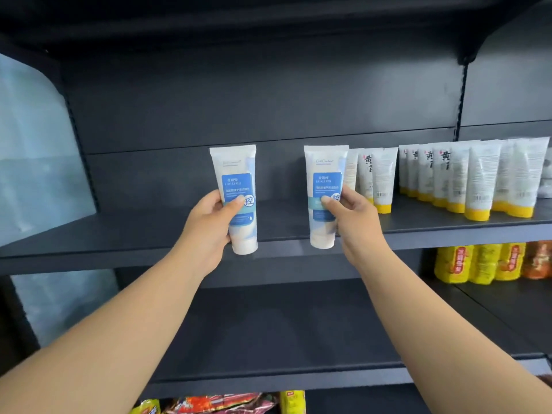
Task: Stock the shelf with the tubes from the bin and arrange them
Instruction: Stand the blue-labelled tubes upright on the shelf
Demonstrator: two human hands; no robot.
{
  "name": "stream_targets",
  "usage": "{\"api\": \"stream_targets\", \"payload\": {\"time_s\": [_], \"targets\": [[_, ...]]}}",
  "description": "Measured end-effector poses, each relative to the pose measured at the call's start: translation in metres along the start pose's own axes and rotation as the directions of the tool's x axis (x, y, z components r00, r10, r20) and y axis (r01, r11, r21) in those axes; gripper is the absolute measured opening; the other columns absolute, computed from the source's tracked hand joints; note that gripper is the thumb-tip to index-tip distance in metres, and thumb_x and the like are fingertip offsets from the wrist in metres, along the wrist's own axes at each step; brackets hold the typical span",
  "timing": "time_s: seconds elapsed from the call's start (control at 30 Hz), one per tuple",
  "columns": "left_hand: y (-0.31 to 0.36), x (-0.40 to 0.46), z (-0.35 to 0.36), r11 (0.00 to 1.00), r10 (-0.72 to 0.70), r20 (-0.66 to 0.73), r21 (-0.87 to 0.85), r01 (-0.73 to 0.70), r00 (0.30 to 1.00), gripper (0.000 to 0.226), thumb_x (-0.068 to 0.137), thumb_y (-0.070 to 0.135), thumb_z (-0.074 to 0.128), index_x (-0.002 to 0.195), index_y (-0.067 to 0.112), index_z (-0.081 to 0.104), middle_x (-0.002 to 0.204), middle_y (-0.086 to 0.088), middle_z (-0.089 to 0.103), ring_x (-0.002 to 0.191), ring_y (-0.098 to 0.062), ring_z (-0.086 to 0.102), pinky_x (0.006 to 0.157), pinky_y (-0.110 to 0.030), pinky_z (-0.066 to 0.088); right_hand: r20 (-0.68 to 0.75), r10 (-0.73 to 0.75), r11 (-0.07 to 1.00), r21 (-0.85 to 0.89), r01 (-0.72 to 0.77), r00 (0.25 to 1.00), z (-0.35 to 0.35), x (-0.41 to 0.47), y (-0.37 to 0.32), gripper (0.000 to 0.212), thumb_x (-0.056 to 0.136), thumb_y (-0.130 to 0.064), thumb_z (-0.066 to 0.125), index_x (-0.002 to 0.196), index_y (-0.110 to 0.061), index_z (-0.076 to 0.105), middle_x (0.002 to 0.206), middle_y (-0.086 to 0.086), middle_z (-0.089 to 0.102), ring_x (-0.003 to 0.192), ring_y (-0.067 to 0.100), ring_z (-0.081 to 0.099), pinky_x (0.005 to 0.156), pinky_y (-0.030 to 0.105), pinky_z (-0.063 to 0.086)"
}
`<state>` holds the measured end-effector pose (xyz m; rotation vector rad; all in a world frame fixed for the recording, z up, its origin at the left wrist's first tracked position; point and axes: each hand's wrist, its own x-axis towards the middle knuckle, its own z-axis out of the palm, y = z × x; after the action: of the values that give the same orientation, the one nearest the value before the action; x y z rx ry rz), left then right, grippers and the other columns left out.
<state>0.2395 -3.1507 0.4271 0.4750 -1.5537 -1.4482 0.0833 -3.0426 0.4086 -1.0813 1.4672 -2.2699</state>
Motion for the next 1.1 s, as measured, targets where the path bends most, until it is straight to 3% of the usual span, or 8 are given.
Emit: {"api": "stream_targets", "payload": {"time_s": [0.13,0.37,0.5,0.6,0.7,0.77,0.93,1.1], "targets": [[-0.023,0.037,0.022,1.0,-0.001,-0.003,0.028,0.001,1.0,0.01,0.092,0.012,0.053,0.097,0.016,0.061,0.092,0.002,0.065,0.082,-0.015,0.063,0.088,-0.042,0.05,-0.011,-0.008,1.0,0.001,0.008,1.0,0.001,0.039,0.021,0.021,0.092,-0.005,0.053,0.1,-0.021,0.061,0.084,-0.016,0.066,0.071,-0.003,0.063,0.063,0.01,0.052],[-0.062,0.092,0.046,0.999,-0.04,0.013,0.013,0.04,0.999,0.018,0.09,0.011,0.057,0.108,0.014,0.059,0.107,-0.004,0.065,0.098,-0.02,0.063,0.092,-0.042,0.05,0.05,0.05,0.991,-0.129,-0.043,0.998,0.01,0.095,0.059,0.016,0.092,-0.009,0.054,0.098,-0.023,0.059,0.093,-0.007,0.065,0.086,0.009,0.063,0.08,0.028,0.053],[-0.077,0.131,0.045,0.998,-0.053,0.068,0.03,0.052,0.996,0.013,0.089,0.011,0.058,0.097,0.02,0.059,0.102,-0.001,0.065,0.094,-0.017,0.064,0.087,-0.038,0.051,0.054,0.065,0.976,-0.209,-0.052,0.996,0.016,0.124,0.075,0.014,0.093,-0.01,0.053,0.101,-0.02,0.056,0.094,-0.008,0.063,0.082,0.005,0.06,0.071,0.019,0.051],[-0.09,0.164,0.043,0.994,-0.063,0.081,0.091,0.055,0.995,0.013,0.089,0.013,0.059,0.1,0.021,0.058,0.104,0.0,0.065,0.094,-0.017,0.063,0.086,-0.037,0.051,0.039,0.091,0.953,-0.294,-0.076,0.995,0.023,0.15,0.091,0.018,0.093,-0.012,0.052,0.11,-0.015,0.058,0.102,-0.002,0.065,0.09,0.014,0.062,0.078,0.024,0.052],[-0.101,0.2,0.042,0.989,-0.054,0.062,0.144,0.045,0.997,0.017,0.09,0.015,0.058,0.105,0.023,0.056,0.106,0.002,0.064,0.094,-0.017,0.063,0.078,-0.034,0.051,0.022,0.103,0.931,-0.355,-0.088,0.994,0.032,0.181,0.109,0.017,0.093,-0.013,0.052,0.109,-0.016,0.059,0.084,-0.008,0.061,0.068,0.004,0.056,0.05,0.012,0.039],[-0.106,0.219,0.041,0.99,-0.084,0.069,0.116,0.076,0.994,0.014,0.091,0.016,0.056,0.103,0.021,0.055,0.095,0.006,0.063,0.083,-0.011,0.061,0.067,-0.029,0.049,0.0,0.109,0.919,-0.381,-0.101,0.994,0.036,0.199,0.119,0.019,0.093,-0.015,0.053,0.11,-0.015,0.059,0.082,-0.007,0.059,0.061,0.003,0.05,0.047,0.014,0.032],[-0.123,0.255,0.043,0.991,-0.089,0.102,0.112,0.078,0.991,0.015,0.092,0.015,0.054,0.107,0.019,0.054,0.088,0.01,0.06,0.076,-0.005,0.058,0.064,-0.028,0.048,0.0,0.147,0.919,-0.369,-0.137,0.989,0.041,0.234,0.139,0.015,0.092,-0.016,0.055,0.106,-0.019,0.06,0.08,-0.009,0.06,0.068,0.007,0.055,0.059,0.02,0.041],[-0.142,0.285,0.052,0.99,-0.068,0.092,0.126,0.056,0.993,0.01,0.092,0.018,0.055,0.1,0.022,0.055,0.091,0.007,0.062,0.079,-0.01,0.061,0.069,-0.031,0.05,-0.036,0.128,0.913,-0.385,-0.132,0.991,0.044,0.261,0.159,0.021,0.091,-0.018,0.056,0.111,-0.02,0.061,0.102,-0.001,0.065,0.097,0.019,0.062,0.089,0.037,0.049]]}}
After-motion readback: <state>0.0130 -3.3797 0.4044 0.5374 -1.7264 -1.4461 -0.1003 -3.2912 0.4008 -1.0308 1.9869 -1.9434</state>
